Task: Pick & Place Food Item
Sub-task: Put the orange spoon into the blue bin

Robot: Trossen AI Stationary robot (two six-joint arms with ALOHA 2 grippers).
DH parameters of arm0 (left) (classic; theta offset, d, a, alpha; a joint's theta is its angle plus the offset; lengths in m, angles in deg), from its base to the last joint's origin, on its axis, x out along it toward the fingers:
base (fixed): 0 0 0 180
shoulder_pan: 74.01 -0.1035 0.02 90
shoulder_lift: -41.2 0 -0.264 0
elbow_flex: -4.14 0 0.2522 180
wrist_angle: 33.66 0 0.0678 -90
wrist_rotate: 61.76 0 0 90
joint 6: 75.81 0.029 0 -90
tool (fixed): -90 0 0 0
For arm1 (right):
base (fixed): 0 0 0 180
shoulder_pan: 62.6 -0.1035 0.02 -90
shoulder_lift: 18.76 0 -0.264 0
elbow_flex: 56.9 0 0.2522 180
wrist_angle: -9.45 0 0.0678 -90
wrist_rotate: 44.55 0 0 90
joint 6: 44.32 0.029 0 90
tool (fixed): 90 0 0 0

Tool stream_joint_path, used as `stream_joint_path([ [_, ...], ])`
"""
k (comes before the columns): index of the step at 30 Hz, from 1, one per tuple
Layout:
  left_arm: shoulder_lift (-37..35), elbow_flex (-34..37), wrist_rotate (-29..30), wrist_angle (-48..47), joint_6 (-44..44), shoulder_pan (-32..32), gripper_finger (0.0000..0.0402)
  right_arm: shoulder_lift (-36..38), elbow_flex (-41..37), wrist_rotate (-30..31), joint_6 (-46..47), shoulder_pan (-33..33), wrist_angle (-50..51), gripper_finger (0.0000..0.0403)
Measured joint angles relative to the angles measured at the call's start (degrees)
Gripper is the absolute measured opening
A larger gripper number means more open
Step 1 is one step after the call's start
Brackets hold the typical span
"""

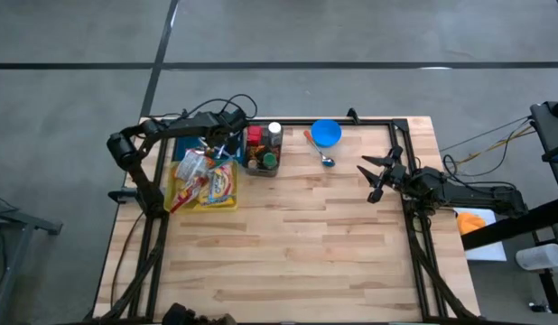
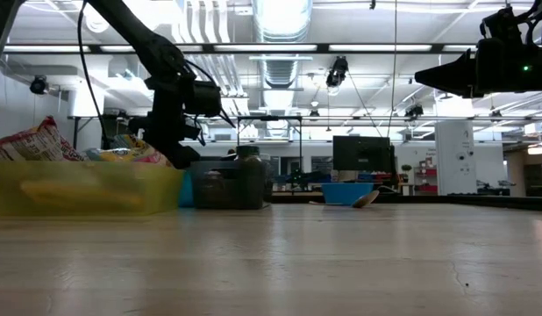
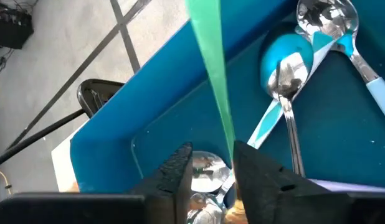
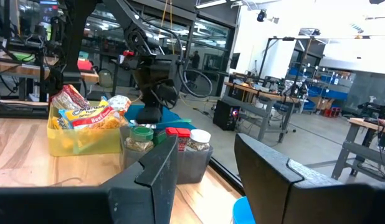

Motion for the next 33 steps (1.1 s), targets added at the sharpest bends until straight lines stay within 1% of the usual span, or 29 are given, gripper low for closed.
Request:
stream_joint_path([
  [5, 0.0, 0.0, 0.0, 0.0, 0.0, 0.0, 0.0134, 0.0, 0.0, 0.0, 0.0, 0.0, 0.0, 0.0157],
  [12, 0.0, 0.0, -0.9, -0.2, 0.0, 0.1, 0.0136, 0.0, 0.0, 0.0, 0.0, 0.0, 0.0, 0.0157],
  [16, -1.2, -0.6, -2.4, -1.2, 0.0, 0.3, 0.0137, 0.0, 0.0, 0.0, 0.0, 0.0, 0.0, 0.0157],
  [21, -5.9, -0.7, -3.2, -1.4, -0.3, 1.7, 0.0137, 0.0, 0.0, 0.0, 0.0, 0.0, 0.0, 0.0157],
  [26, -13.0, -0.7, -4.1, -1.4, -2.6, 4.4, 0.0137, 0.0, 0.0, 0.0, 0.0, 0.0, 0.0, 0.0157],
  [33, -23.0, 0.0, -5.0, 0.0, -7.2, 11.6, 0.0137, 0.0, 0.0, 0.0, 0.0, 0.0, 0.0, 0.0157],
])
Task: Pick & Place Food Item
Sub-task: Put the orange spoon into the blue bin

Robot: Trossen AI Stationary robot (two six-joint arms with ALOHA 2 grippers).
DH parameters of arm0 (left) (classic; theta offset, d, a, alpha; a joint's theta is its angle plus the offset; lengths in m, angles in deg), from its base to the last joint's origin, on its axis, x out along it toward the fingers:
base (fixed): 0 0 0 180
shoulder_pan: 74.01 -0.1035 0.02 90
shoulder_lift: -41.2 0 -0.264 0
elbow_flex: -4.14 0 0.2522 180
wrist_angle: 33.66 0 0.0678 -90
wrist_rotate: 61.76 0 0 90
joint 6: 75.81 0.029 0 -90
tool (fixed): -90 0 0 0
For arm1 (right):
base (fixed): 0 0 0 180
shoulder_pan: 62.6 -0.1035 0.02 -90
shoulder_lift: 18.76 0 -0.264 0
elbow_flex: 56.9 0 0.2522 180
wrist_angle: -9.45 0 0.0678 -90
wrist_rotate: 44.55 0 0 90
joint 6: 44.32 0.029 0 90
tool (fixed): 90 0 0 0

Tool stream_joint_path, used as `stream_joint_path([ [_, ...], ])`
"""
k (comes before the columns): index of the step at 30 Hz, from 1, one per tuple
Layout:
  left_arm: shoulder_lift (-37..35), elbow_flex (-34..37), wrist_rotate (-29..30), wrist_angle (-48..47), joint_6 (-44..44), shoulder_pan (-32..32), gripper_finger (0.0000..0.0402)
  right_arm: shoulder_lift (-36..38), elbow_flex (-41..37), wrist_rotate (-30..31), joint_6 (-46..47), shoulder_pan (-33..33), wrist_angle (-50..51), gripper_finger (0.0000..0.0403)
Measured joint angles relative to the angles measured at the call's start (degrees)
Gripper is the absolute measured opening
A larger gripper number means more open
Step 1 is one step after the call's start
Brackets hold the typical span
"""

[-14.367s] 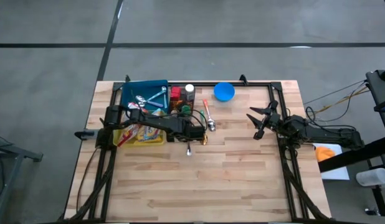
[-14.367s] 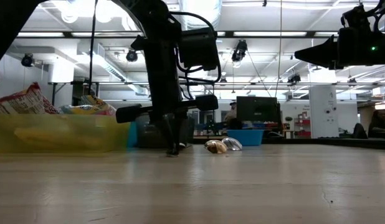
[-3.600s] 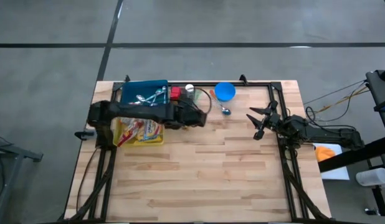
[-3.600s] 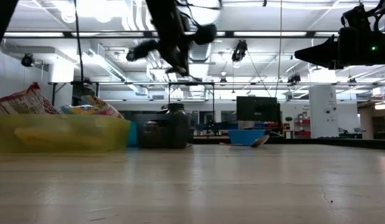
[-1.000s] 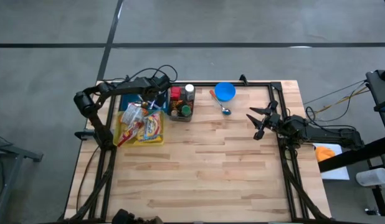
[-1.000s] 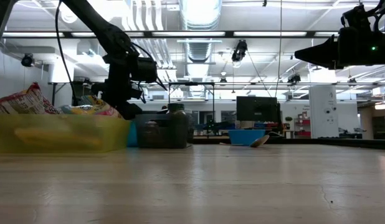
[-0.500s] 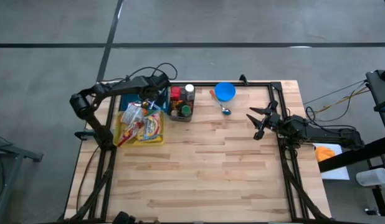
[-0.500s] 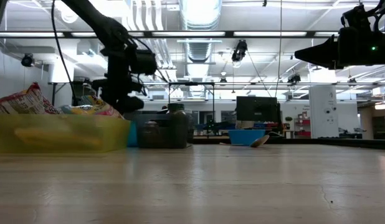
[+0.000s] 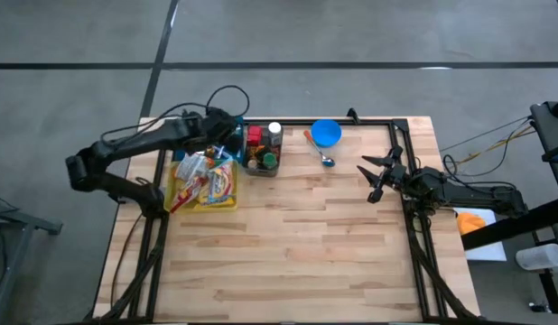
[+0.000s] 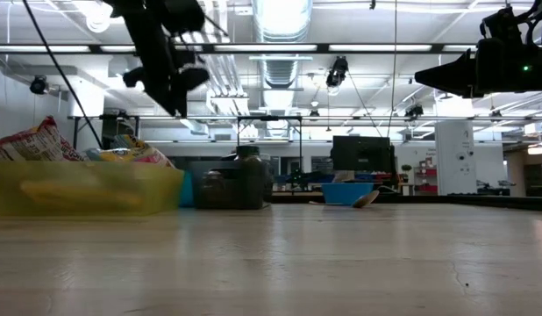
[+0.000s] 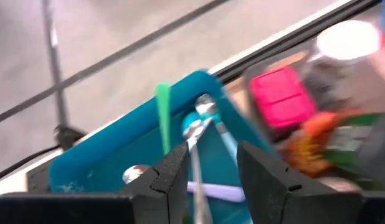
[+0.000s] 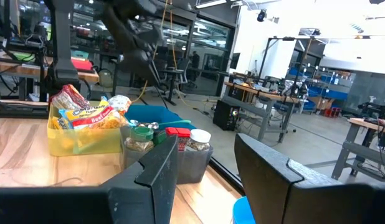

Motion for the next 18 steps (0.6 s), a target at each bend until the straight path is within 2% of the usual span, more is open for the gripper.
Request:
stream_joint_path([
  [5, -4.0, 0.7, 0.9, 3.0, -0.6, 7.1, 0.0137, 0.0, 0.0, 0.0, 0.0, 0.0, 0.0, 0.0157],
  [12, -5.1, 1.0, 7.1, 8.0, -0.2, 15.7, 0.0137, 0.0, 0.0, 0.0, 0.0, 0.0, 0.0, 0.0157],
  [14, -5.0, 1.0, 8.7, 11.9, 3.6, 17.7, 0.0137, 0.0, 0.0, 0.0, 0.0, 0.0, 0.0, 0.0157],
  [18, -5.0, 1.0, 8.2, 18.7, 11.7, 20.6, 0.0137, 0.0, 0.0, 0.0, 0.0, 0.0, 0.0, 0.0157],
])
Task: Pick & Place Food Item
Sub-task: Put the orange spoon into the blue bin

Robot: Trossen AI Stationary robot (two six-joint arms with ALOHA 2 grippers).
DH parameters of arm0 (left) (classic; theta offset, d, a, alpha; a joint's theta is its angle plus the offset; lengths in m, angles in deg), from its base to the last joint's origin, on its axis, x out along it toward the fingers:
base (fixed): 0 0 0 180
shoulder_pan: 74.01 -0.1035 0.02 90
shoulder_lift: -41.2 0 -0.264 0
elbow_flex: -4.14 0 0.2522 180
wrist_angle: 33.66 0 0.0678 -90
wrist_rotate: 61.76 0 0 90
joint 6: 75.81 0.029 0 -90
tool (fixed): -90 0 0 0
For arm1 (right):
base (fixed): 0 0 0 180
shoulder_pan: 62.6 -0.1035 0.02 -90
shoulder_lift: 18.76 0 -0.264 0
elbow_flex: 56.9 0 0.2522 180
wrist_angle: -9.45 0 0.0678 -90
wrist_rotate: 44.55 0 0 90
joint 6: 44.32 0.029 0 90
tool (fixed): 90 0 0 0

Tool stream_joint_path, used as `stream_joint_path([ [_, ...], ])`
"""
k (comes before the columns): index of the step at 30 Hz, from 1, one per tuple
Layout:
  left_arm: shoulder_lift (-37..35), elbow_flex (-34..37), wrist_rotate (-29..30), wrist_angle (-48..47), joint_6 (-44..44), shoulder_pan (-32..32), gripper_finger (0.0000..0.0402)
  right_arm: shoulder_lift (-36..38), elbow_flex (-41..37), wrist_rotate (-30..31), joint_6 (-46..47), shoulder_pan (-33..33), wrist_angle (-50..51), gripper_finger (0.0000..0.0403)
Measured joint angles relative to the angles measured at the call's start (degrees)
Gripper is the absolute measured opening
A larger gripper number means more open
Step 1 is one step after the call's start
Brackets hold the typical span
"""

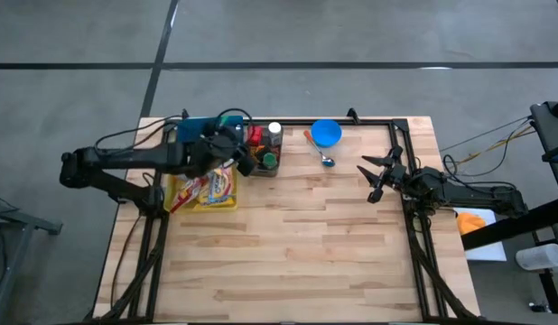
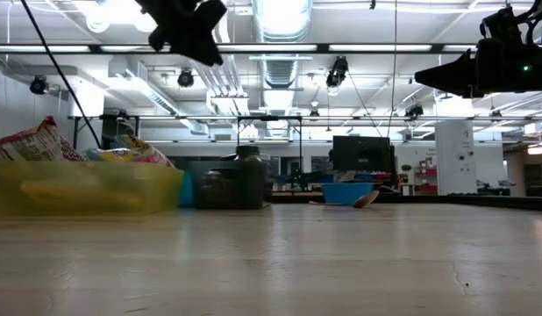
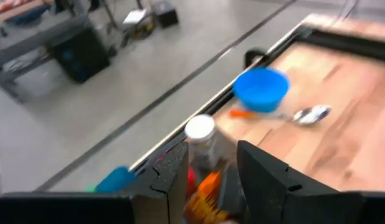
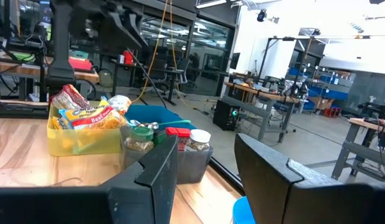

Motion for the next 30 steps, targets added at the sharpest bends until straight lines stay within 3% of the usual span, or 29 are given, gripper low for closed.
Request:
stream_joint_path([
  [3, -0.2, 0.0, 0.0, 4.1, 0.4, 1.6, 0.0137, 0.0, 0.0, 0.0, 0.0, 0.0, 0.0, 0.0157],
  [6, -0.1, 3.1, 2.3, 14.2, 1.5, 3.1, 0.0137, 0.0, 0.0, 0.0, 0.0, 0.0, 0.0, 0.0157],
  [12, -3.7, 14.3, 0.7, 36.2, 14.6, 4.3, 0.0137, 0.0, 0.0, 0.0, 0.0, 0.0, 0.0, 0.0157],
  [16, -8.8, 19.9, -7.5, 42.0, 16.5, 2.2, 0.0137, 0.0, 0.0, 0.0, 0.0, 0.0, 0.0, 0.0157],
  [24, -17.3, 25.5, -32.3, 41.3, 11.8, -7.9, 0.0137, 0.0, 0.0, 0.0, 0.0, 0.0, 0.0, 0.0157],
  [30, -18.5, 27.2, -34.3, 41.3, 11.3, -8.3, 0.0137, 0.0, 0.0, 0.0, 0.0, 0.0, 0.0, 0.0157],
])
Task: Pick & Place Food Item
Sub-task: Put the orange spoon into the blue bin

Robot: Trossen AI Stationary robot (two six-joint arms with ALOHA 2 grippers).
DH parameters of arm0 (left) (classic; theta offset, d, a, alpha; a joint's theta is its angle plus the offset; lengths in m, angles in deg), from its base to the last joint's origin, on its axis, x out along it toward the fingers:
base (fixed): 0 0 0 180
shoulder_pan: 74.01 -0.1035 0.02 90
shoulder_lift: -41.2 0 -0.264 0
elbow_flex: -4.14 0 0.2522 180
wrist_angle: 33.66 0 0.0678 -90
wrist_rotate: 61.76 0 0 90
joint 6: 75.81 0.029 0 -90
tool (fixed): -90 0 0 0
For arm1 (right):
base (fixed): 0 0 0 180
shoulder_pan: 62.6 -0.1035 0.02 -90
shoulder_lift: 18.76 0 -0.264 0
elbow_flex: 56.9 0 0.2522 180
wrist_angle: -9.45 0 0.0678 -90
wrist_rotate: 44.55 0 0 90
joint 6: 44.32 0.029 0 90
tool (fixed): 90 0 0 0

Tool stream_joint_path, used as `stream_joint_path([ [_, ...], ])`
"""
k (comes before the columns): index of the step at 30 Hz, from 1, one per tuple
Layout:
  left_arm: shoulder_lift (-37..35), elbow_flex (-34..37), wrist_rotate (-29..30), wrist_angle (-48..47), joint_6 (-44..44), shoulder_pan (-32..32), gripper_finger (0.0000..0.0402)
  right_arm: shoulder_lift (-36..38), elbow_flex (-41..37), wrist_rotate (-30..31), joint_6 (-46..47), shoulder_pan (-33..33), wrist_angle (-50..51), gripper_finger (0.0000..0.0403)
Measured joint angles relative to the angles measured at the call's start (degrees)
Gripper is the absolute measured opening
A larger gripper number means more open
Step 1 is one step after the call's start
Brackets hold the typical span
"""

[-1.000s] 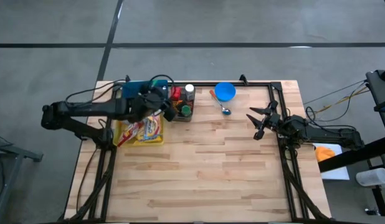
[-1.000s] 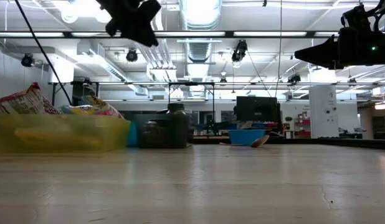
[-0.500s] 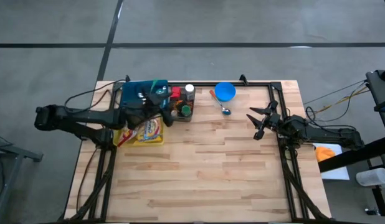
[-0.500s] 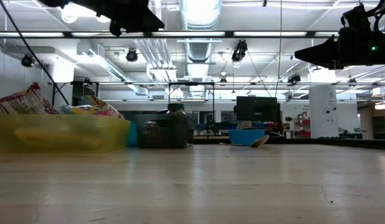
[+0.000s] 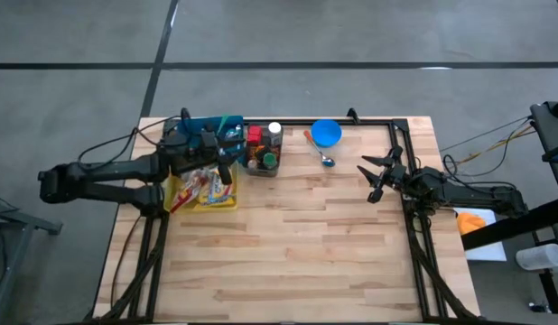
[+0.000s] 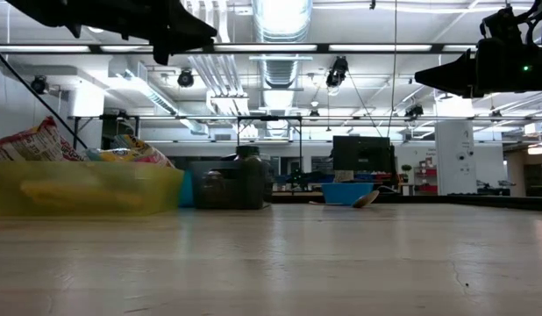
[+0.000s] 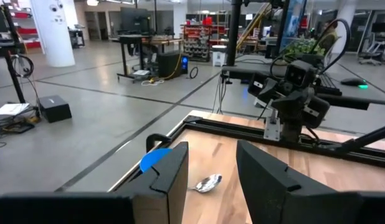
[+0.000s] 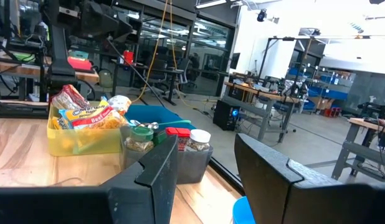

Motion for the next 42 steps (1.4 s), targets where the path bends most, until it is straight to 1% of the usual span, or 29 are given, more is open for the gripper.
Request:
stream_joint_path([
  [18, 0.0, -0.2, 0.0, 0.2, 0.5, 0.0, 0.0137, 0.0, 0.0, 0.0, 0.0, 0.0, 0.0, 0.0157],
  [26, 0.0, -0.1, 0.0, -3.8, -0.2, 0.0, 0.0137, 0.0, 0.0, 0.0, 0.0, 0.0, 0.0, 0.0157],
  [30, 0.0, -0.3, 0.0, -3.5, -1.5, 0.0, 0.0137, 0.0, 0.0, 0.0, 0.0, 0.0, 0.0, 0.0157],
  [42, -0.1, -0.2, 0.0, -3.6, -1.5, 0.0, 0.0137, 0.0, 0.0, 0.0, 0.0, 0.0, 0.0, 0.0157],
])
